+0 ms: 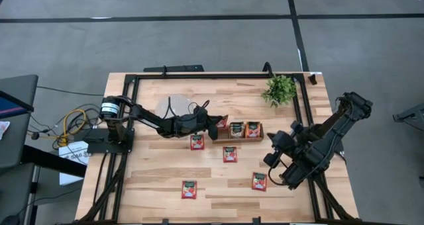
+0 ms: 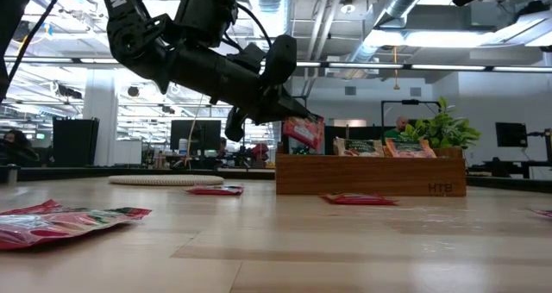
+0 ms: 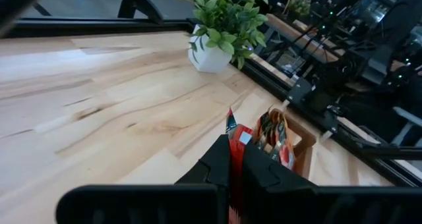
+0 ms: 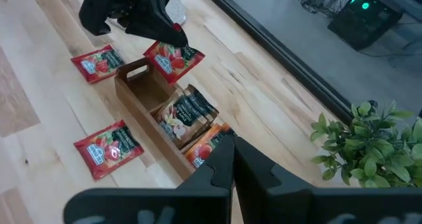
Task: Pick & Place Tea
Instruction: Put the red tea bag into the left section of the wooden organizer
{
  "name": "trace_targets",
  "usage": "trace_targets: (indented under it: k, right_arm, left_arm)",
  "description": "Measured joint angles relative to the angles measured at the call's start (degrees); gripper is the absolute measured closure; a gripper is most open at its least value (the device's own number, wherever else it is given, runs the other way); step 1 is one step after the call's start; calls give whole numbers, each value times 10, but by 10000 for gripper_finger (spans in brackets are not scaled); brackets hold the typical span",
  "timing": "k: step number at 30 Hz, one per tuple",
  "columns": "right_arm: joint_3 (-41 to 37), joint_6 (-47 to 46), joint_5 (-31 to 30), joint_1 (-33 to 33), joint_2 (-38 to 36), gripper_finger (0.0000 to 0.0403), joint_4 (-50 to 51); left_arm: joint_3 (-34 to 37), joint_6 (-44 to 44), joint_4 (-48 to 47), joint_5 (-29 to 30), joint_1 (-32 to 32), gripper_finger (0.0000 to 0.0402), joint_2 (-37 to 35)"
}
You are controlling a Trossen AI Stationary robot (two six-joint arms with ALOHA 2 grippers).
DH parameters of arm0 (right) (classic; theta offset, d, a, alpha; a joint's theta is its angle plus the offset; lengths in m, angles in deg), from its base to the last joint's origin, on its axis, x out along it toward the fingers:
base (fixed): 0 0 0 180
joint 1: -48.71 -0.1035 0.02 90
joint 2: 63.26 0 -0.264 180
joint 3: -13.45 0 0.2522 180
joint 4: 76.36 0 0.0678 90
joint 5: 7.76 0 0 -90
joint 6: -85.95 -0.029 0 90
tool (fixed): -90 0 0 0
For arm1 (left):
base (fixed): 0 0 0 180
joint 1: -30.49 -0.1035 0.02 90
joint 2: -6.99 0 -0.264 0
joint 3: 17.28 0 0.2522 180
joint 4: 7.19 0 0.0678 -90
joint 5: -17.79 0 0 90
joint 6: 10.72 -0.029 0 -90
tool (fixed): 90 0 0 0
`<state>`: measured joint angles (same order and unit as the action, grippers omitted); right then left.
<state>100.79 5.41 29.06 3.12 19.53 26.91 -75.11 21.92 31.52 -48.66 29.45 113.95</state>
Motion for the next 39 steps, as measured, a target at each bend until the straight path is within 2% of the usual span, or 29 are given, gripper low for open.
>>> trace_targets:
  k: [8,15,39]
  right_arm:
    - [0,0,-6,4,0,403,0]
    - [0,0,-11,4,0,403,-2]
    - [0,0,-9,4,0,403,-2]
  left_arm:
    - [0,4,0,0,0,401,1]
    - [-18,11,17,-19,0,401,39]
    - [-20,0,-5,-23,-3,399,39]
